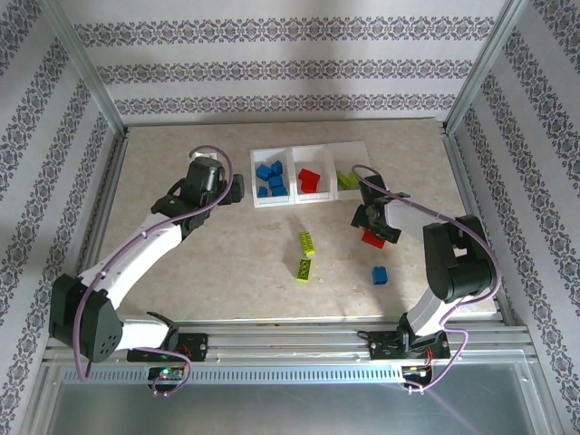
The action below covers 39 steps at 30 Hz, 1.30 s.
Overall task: Sort the legos into containers by color
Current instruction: Pick up the lego from the middle-right of the table.
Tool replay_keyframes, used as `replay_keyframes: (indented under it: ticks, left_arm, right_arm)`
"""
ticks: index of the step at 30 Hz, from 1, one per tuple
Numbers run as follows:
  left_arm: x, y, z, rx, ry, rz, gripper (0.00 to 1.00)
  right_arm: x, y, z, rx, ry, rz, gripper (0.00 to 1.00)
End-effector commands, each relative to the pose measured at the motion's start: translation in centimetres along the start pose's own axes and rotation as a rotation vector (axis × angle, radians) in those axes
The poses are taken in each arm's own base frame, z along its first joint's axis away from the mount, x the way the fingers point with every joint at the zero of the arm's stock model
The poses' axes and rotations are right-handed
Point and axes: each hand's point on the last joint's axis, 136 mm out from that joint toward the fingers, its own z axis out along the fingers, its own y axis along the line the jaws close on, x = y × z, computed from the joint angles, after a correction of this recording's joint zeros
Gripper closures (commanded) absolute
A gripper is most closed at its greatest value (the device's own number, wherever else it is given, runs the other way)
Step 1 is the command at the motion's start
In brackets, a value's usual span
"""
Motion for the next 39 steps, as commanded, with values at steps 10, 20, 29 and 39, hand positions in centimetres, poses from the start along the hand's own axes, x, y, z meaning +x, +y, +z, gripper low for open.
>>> replay_keyframes:
  ticks: [10,20,29,39]
  left_arm:
    - [-0.8,3.1,-1.5,-0.065,-0.071,-0.094,0.0]
    - [-1.5,4.1,-2.8,-0.049,-0.148,-0.153,0.0]
    - [-1.7,4.2,-3.4,-0.03,-0.169,-0.172,0.0]
    - [-1.7,3.9,-3.3,-0.011,-0.169,-0.183,0.0]
  right_arm:
    - [-1.1,1.8,1.0,-0.044,0.028,-0.041,0.17]
    - [-1.2,2.7,1.0,-0.065,0.052,-0.084,0.25]
    - [0.0,2.9,0.9,-0.054,0.132,-0.165,0.23]
    - [0.4,2.7,1.0,-0.045,0.175,-0.202,0.29]
